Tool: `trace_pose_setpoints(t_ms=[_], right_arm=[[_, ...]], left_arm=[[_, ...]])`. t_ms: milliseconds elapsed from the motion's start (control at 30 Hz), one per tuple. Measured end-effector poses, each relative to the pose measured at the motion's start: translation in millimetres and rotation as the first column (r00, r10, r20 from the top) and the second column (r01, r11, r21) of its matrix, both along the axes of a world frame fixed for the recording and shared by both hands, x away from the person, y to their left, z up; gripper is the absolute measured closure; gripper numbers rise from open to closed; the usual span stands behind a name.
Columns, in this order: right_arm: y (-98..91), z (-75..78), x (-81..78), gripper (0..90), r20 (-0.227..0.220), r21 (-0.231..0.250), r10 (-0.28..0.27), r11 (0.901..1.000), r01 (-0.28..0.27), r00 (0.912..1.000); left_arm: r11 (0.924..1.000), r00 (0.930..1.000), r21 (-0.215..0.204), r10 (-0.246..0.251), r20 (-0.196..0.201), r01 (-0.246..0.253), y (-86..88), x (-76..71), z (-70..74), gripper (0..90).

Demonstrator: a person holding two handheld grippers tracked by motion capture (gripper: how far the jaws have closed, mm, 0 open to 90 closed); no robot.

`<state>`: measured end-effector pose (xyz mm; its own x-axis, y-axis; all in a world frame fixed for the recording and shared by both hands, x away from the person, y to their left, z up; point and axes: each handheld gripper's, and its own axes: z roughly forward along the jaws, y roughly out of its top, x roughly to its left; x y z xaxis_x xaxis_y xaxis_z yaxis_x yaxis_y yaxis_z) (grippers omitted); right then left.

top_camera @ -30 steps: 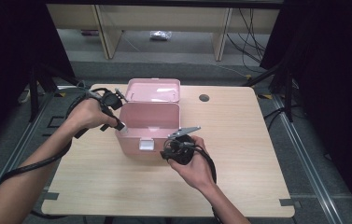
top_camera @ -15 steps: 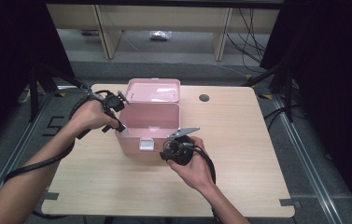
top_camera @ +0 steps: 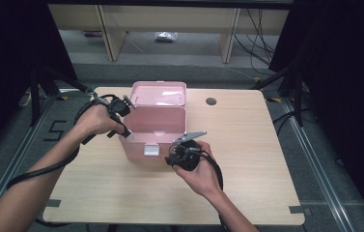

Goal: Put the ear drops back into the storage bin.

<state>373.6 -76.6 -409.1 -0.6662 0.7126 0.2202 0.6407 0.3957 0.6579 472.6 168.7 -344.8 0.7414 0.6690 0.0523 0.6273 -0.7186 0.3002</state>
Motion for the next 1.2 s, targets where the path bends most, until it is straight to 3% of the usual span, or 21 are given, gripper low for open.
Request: trace_pose_setpoints(t_ms=[100,233,267,333,367,400,667,800,900,1000,1067,1167,1200], right_arm=[[-0.6,-0.7,0.6,77.5,0.017,-0.001,0.015,0.9999,-0.015,0.9997],[0.1,-0.1,-0.5,77.5,-0.004,0.005,0.003,1.0,-0.003,1.0],[-0.3,-0.8,0.7,77.4,0.013,0.002,0.016,0.9999,-0.016,0.9998],[0.6,-1.2,0.0,77.4,-0.003,0.003,0.007,1.0,-0.007,1.0],[1.5,-3.3,0.8,77.4,0.013,0.0,-0.017,0.9999,0.017,0.9998],[0.6,-1.3,0.0,77.4,-0.004,-0.002,0.003,1.0,-0.003,1.0],[0.4,0.2,-0.2,77.3,-0.004,0.001,-0.001,1.0,0.001,1.0],[-0.5,-2.2,3.1,77.3,0.05,0.009,0.048,0.9988,-0.048,0.9976],[-0.4,-1.5,2.2,77.2,0.034,0.015,0.036,0.9992,-0.037,0.9988],[-1.0,-0.9,3.9,77.2,0.052,0.013,0.049,0.9987,-0.05,0.9974],[0.2,0.0,2.4,77.1,0.04,0.014,0.036,0.9992,-0.037,0.9985],[-0.4,0.0,3.6,77.1,0.068,0.003,0.055,0.9985,-0.055,0.9962],[0.8,-1.0,3.1,77.0,0.062,0.021,0.044,0.9988,-0.045,0.9971]], left_arm=[[1.0,1.0,-0.002,0.005,0.0,-0.005,-1.7,0.6,-1.8,71.2],[1.0,1.0,0.006,-0.001,-0.008,0.001,-3.8,2.6,-2.0,71.1],[1.0,1.0,0.002,0.003,-0.004,-0.003,-5.0,2.8,-2.2,71.2],[1.0,1.0,0.003,0.005,-0.005,-0.005,-7.3,2.7,-2.1,71.1],[1.0,1.0,0.002,0.002,-0.004,-0.002,-7.7,2.9,-1.9,71.1],[1.0,1.0,0.002,-0.002,-0.002,0.002,-8.3,3.2,-1.7,71.1],[1.0,1.0,0.004,-0.006,0.0,0.006,-11.0,4.3,-2.7,71.1],[1.0,1.0,-0.004,-0.005,0.004,0.005,-10.6,5.9,-4.0,71.1],[1.0,1.0,0.003,-0.007,0.001,0.007,-9.7,6.9,-5.0,71.1],[0.9999,0.9999,0.009,-0.01,0.002,0.01,-10.2,7.7,-6.2,71.2],[1.0,1.0,0.005,-0.006,0.005,0.006,-10.6,7.9,-6.7,71.1],[0.9999,1.0,0.008,-0.008,0.003,0.008,-10.6,9.0,-6.2,71.2],[0.9999,1.0,0.01,-0.008,0.0,0.008,-10.6,9.5,-6.2,71.1]])
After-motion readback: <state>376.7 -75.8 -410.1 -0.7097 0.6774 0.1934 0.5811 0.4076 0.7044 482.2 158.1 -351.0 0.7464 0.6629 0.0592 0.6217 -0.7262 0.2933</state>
